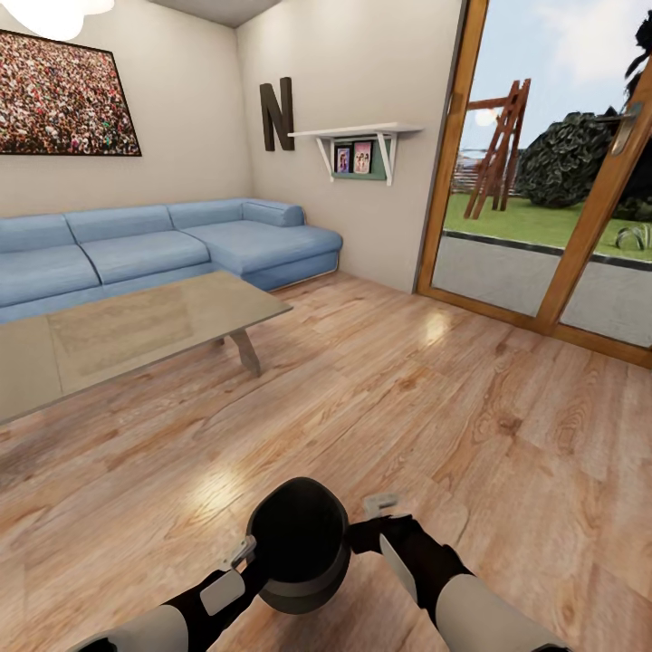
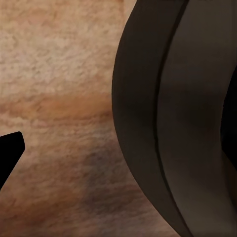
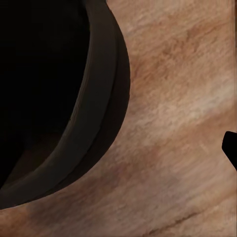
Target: Place each of the two pumpkins and all three candles from the living room inside a cabinet in the living room (use any cabinet), then make sure every cabinet is closed, and position the cauldron so it is next to a table in the living room.
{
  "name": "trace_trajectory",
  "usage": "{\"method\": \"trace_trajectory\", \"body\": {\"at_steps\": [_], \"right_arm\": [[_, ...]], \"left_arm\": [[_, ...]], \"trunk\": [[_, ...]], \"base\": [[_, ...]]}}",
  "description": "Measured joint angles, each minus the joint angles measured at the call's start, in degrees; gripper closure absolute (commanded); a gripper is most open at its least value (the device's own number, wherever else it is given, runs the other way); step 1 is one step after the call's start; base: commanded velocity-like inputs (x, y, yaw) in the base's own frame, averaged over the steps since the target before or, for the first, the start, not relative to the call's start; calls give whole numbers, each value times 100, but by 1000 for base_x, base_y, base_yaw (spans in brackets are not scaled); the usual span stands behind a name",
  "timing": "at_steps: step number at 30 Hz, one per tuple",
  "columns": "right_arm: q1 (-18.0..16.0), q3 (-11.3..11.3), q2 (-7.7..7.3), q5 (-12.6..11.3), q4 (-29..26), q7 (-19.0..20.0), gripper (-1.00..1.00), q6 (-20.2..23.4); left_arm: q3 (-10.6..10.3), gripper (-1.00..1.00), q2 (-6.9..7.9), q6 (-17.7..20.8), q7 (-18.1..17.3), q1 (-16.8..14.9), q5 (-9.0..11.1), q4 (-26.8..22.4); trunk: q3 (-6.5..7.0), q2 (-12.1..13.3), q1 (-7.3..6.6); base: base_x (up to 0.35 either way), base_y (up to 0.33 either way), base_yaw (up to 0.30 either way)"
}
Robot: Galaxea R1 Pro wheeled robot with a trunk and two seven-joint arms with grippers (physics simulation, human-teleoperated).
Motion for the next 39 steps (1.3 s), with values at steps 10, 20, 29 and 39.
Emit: {"method": "trace_trajectory", "body": {"at_steps": [10, 20, 29, 39], "right_arm": [[-494, -232, 1, -6, 848, 14, -100, -91], [-545, -224, 20, 18, 930, 18, -100, -530], [-551, -233, 21, 0, 876, 7, -100, -527], [-550, -242, 22, -2, 816, 21, -100, -517]], "left_arm": [[0, -100, -2, 0, 15, 0, -8, 0], [5, -100, -3, -1, 6, 0, -2, -11], [3, -100, -13, -3, -24, 0, 16, -24], [5, -100, -20, -3, -22, 0, 10, -21]], "trunk": [[0, 0, 0], [0, 0, 0], [1, -2, -2], [1, -1, -1]], "base": [[0, 0, 0], [0, 0, 154], [0, 0, 283], [0, 0, 43]]}}
